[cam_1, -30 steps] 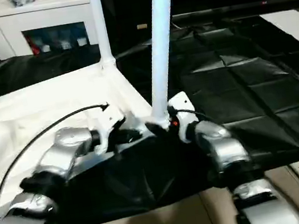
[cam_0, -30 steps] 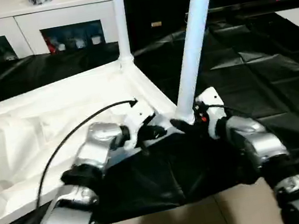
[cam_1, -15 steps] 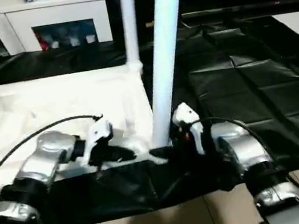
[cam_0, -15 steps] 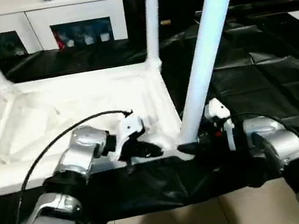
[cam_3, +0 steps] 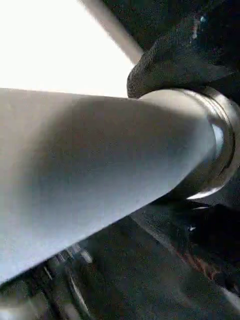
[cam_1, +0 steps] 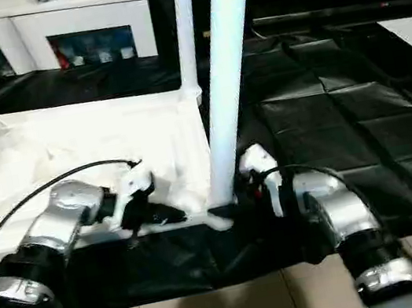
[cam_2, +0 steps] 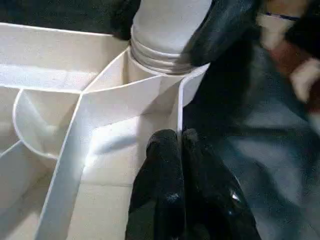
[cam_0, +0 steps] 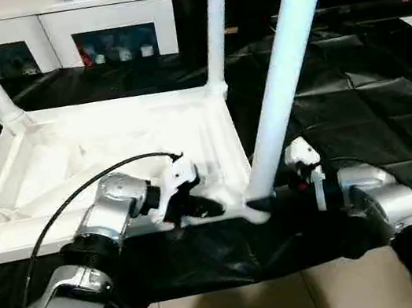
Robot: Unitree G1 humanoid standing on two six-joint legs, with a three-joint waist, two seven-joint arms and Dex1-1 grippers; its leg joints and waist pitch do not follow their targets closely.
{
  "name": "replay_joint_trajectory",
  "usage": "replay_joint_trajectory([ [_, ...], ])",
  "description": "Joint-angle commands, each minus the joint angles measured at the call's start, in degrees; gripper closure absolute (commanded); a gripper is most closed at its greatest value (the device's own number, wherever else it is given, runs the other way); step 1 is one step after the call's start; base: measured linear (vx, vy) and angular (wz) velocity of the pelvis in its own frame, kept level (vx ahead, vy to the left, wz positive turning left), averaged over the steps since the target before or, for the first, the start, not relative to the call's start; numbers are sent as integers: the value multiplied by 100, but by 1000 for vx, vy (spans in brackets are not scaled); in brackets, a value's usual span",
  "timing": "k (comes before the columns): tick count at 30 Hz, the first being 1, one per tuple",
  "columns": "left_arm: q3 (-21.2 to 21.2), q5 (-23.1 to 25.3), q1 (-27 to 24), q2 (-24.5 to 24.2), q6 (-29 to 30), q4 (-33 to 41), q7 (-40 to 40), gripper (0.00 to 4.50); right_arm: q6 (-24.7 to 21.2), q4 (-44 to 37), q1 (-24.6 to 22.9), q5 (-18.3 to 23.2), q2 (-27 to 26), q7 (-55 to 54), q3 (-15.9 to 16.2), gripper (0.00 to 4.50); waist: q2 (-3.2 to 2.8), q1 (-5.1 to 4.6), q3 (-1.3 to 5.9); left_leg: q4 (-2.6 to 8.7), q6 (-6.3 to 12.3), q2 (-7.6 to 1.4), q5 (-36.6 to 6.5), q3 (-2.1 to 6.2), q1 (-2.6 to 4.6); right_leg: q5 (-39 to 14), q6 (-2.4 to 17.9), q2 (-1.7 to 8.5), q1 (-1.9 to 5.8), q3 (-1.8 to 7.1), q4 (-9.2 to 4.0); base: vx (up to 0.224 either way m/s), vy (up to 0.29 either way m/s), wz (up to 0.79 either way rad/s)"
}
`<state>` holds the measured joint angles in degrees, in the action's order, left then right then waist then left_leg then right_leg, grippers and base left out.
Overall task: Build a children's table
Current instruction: Rotate leg to tighten
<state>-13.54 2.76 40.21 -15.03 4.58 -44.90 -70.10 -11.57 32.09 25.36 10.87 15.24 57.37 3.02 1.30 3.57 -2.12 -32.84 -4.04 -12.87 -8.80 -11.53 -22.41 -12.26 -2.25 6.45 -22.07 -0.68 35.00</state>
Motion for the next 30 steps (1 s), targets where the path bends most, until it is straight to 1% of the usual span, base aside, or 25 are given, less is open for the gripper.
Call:
replay_joint_trajectory([
  [1,15,41,53,300,209,-64,612,450,-60,231,10,-48,-277,-355,211,178,-4,-34,276,430,-130,-22,-1968,11,175,-1308,1279,74,82,38,-477,0,0,0],
  [2,28,74,66,365,264,-73,814,450,-21,343,40,-118,-375,-613,196,178,-3,-50,272,445,-171,-20,-2022,27,165,-1465,1192,72,80,35,-490,0,0,0],
  [3,34,86,71,392,283,-78,894,450,-24,382,54,-141,-416,-715,189,178,-4,-59,271,447,-187,-16,-2069,28,169,-1527,1159,67,70,34,-500,0,0,0],
  [4,57,118,86,500,358,-82,1160,450,-34,528,110,-230,-586,-1117,160,178,11,-82,267,453,-223,-14,-2094,34,159,-1578,1108,61,65,37,-504,0,0,0],
  [6,63,146,82,641,480,-19,1415,450,-42,731,204,-380,-845,-1685,108,178,2,-127,267,461,-271,0,-2172,50,155,-1730,1020,58,51,35,-520,0,0,0],
  [9,5,168,41,832,603,115,1578,450,107,1000,359,-535,-1214,-2319,85,178,-6,-187,268,469,-300,1,-2258,58,151,-1732,998,50,38,32,-525,0,0,0],
  [10,-15,167,37,868,619,141,1583,450,152,1029,391,-509,-1289,-2343,83,178,-36,-205,263,478,-317,6,-2308,66,154,-1755,987,43,28,29,-532,0,0,0],
  [11,-36,169,38,898,603,146,1577,450,185,1040,415,-476,-1346,-2321,88,144,-26,-215,267,477,-316,4,-2335,66,154,-1750,976,40,29,29,-543,0,0,0],
  [12,-50,155,42,911,587,142,1551,450,180,1048,438,-433,-1371,-2291,84,123,-17,-214,272,472,-295,5,-2352,64,156,-1680,972,30,36,29,-542,0,0,0],
  [13,-72,150,52,918,532,117,1501,450,152,1018,460,-370,-1364,-2151,89,109,-68,-197,275,466,-275,6,-2357,61,175,-1568,1002,28,26,38,-538,0,0,0],
  [14,-81,160,59,921,503,101,1489,450,150,1006,464,-362,-1347,-2097,91,109,-46,-207,274,472,-259,5,-2347,59,159,-1477,1015,19,39,34,-535,0,0,0],
  [16,-99,156,56,883,473,98,1363,450,243,924,432,-451,-1212,-1936,161,81,-39,-191,280,461,-239,4,-2304,46,167,-1358,1049,18,38,40,-529,0,0,0],
  [17,-116,112,32,820,392,137,1170,450,266,828,390,-456,-1100,-1761,192,81,-42,-186,279,463,-236,4,-2269,47,161,-1329,1057,20,44,39,-525,0,0,0],
  [18,-128,81,14,779,327,164,1043,450,267,768,363,-445,-1036,-1650,205,69,-38,-178,289,459,-200,6,-2183,47,147,-1223,1066,20,73,34,-518,0,0,0],
  [20,-142,64,5,737,341,191,957,450,289,743,352,-434,-963,-1550,204,69,-32,-163,306,437,-106,0,-1913,31,150,-782,1177,18,93,38,-475,0,0,0],
  [21,-200,46,-27,566,225,230,617,450,391,619,279,-405,-649,-1053,266,69,-36,-153,309,429,-74,4,-1834,29,145,-678,1201,17,105,34,-471,0,0,0],
  [22,-204,48,-29,545,212,231,587,450,398,602,271,-402,-610,-1002,269,69,-32,-131,321,408,7,1,-1708,20,146,-442,1259,13,124,28,-451,0,0,0],
  [23,-223,55,-37,446,139,233,441,450,427,518,229,-384,-423,-751,284,69,-36,-128,331,397,75,9,-1484,18,128,-114,1327,11,157,24,-408,0,0,0],
  [24,-223,56,-37,444,137,233,438,450,427,516,228,-384,-419,-745,284,69,-36,-128,331,397,75,9,-1484,18,128,-114,1327,11,157,24,-408,0,0,0],
  [25,-236,26,-35,374,86,223,216,450,408,397,189,-344,-230,-454,275,69,-54,-131,343,365,192,10,-1193,6,139,428,1452,-4,172,17,-362,0,0,0],
  [26,-244,20,-32,348,54,216,134,450,394,351,176,-327,-163,-347,274,69,-31,-132,350,347,239,12,-1133,-8,143,555,1497,-9,176,17,-353,0,0,0],
  [27,-268,4,-38,288,-42,220,-64,450,345,241,139,-281,-27,-110,283,69,-22,-110,352,333,328,17,-998,-10,137,727,1552,-13,209,8,-339,0,0,0],
  [28,-302,-23,-45,194,-104,237,-352,450,280,72,81,-213,167,241,311,69,-36,-94,355,325,375,14,-949,-17,142,799,1578,-12,205,7,-328,0,0,0],
  [29,-333,-19,-42,115,-155,230,-525,450,203,-69,29,-155,315,519,350,69,-31,-50,348,319,473,-7,-916,-32,148,818,1630,-15,208,-4,-323,0,0,0],
  [30,-345,-21,-40,90,-173,225,-582,450,179,-109,13,-137,361,607,367,69,-32,-42,346,319,491,-8,-932,-34,149,784,1639,-18,208,-7,-325,0,0,0],
])
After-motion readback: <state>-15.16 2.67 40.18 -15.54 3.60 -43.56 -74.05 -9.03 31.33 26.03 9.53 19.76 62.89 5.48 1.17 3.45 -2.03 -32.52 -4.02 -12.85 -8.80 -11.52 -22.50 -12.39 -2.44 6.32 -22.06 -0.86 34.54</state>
